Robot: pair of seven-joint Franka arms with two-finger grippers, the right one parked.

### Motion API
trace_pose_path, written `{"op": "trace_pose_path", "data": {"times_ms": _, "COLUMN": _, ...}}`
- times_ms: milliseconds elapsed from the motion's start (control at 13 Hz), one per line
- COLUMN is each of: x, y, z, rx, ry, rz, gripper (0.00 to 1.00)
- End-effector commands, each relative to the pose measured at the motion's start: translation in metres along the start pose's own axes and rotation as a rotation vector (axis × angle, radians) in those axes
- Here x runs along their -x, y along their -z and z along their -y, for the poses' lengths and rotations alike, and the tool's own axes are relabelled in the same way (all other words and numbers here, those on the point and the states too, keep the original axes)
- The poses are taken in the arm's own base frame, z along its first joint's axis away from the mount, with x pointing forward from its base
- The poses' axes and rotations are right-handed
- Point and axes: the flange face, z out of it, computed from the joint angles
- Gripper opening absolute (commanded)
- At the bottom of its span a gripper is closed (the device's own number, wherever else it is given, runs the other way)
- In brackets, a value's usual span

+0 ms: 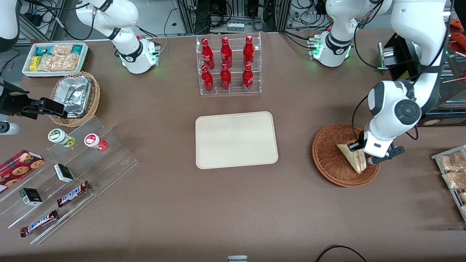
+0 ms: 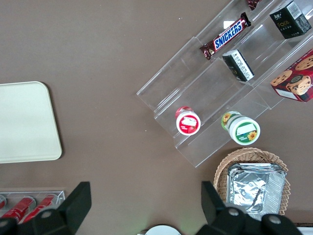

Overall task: Place sandwich from basket to tray
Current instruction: 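Lift the sandwich and carry it over the beige tray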

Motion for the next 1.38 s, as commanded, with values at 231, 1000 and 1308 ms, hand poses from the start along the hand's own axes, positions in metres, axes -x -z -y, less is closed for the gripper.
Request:
{"op": "trace_pose_path", "data": {"times_ms": 231, "x": 0.033, "y": 0.146, "z": -0.11, "rx": -0.06, "ry": -0.148, "rz": 0.011, "gripper": 0.0}}
{"op": "trace_pose_path", "data": {"times_ms": 1000, "x": 0.169, "y": 0.073, "z": -0.376, "rx": -0.031, "ry": -0.35, "rz": 0.019, "gripper": 0.0}}
{"op": "trace_pose_path", "data": {"times_ms": 1308, "x": 0.199, "y": 0.028, "z": -0.416, "rx": 0.009, "ry": -0.35, "rz": -0.008, "gripper": 0.0}}
